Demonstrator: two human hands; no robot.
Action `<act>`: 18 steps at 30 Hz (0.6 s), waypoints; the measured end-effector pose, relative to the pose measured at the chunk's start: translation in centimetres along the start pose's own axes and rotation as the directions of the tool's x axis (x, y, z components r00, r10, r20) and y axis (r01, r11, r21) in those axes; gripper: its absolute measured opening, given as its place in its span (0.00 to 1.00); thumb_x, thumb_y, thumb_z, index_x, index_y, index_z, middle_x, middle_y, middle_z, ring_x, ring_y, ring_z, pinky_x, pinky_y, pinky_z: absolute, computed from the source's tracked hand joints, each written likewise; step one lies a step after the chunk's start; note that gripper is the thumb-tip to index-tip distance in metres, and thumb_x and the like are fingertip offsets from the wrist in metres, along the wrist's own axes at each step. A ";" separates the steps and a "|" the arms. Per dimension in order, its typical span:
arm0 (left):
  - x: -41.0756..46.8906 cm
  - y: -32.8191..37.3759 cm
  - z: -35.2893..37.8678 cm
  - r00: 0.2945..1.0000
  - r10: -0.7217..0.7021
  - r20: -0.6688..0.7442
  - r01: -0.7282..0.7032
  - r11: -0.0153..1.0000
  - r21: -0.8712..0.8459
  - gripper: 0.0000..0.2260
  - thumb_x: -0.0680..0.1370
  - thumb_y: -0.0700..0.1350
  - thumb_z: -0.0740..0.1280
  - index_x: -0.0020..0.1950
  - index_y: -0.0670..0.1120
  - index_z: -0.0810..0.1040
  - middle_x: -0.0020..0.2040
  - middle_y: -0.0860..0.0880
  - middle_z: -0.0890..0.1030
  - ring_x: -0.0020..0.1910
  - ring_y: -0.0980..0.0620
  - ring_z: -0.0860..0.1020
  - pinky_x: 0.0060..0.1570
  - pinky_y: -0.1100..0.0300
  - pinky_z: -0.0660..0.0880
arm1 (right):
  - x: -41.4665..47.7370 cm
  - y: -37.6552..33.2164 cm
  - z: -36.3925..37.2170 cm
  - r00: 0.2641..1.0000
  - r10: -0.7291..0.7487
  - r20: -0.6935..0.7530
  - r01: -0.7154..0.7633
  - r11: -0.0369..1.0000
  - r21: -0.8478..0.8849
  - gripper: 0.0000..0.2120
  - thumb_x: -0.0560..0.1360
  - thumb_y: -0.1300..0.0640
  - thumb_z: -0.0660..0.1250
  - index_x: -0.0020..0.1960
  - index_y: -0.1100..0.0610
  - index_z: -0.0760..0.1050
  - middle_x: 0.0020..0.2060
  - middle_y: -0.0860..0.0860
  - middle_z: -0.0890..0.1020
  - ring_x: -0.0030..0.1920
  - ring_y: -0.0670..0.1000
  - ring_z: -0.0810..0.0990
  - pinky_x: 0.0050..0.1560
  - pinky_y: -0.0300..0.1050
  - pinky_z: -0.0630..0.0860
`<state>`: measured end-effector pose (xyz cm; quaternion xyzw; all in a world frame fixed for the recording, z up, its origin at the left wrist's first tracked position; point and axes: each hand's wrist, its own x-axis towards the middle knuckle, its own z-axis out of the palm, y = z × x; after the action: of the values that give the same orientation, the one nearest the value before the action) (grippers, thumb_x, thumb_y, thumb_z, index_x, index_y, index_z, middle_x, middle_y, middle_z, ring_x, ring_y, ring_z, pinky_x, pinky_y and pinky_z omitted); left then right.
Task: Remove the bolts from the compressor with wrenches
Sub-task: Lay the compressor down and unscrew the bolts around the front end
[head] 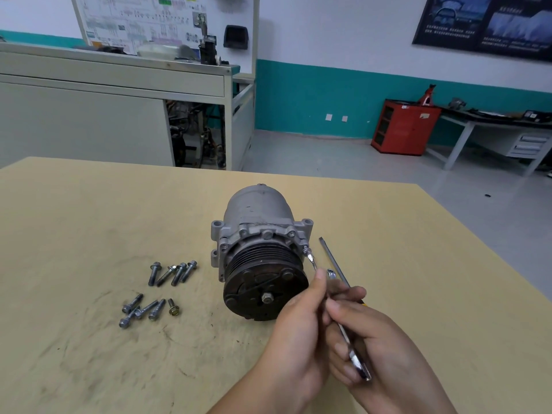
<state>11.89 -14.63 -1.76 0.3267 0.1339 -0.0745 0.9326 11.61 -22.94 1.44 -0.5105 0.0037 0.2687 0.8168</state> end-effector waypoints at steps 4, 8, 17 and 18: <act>-0.4 0.1 0.2 0.999 0.032 -0.015 -0.031 0.999 0.044 0.14 0.67 0.51 0.68 0.28 0.43 0.82 0.42 0.39 0.85 0.37 0.48 0.84 0.38 0.58 0.80 | 0.3 1.0 -0.2 0.994 -0.112 -0.017 0.108 0.982 -0.156 0.14 0.73 0.67 0.62 0.28 0.64 0.69 0.15 0.56 0.67 0.11 0.48 0.61 0.16 0.30 0.58; -0.7 0.2 -0.3 0.998 0.055 -0.020 -0.055 0.998 0.022 0.18 0.76 0.48 0.65 0.30 0.40 0.83 0.44 0.37 0.84 0.36 0.47 0.83 0.33 0.59 0.81 | 0.8 2.3 -0.8 0.973 -0.224 -0.064 0.170 0.871 -0.461 0.21 0.74 0.67 0.63 0.23 0.58 0.73 0.18 0.57 0.69 0.18 0.50 0.65 0.23 0.38 0.61; -1.0 0.4 -0.3 0.999 -0.029 -0.023 0.031 0.997 0.066 0.19 0.73 0.55 0.62 0.28 0.47 0.82 0.49 0.47 0.85 0.26 0.49 0.74 0.21 0.64 0.66 | 0.8 1.8 -1.7 0.996 -0.086 -0.011 0.077 0.931 -0.356 0.22 0.78 0.63 0.56 0.27 0.57 0.77 0.18 0.58 0.69 0.18 0.54 0.68 0.20 0.39 0.65; -1.1 0.5 -0.3 0.998 -0.055 -0.031 0.058 0.995 0.077 0.18 0.72 0.56 0.62 0.30 0.46 0.81 0.49 0.47 0.85 0.26 0.50 0.72 0.21 0.65 0.64 | 0.8 1.8 -1.6 0.998 -0.060 0.004 0.058 0.954 -0.296 0.21 0.77 0.62 0.57 0.28 0.57 0.78 0.18 0.59 0.69 0.18 0.54 0.68 0.20 0.39 0.65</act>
<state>10.94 -14.02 -1.34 0.3597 0.1536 -0.1012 0.9148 11.96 -23.37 -1.03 -0.6273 -0.0499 0.2405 0.7390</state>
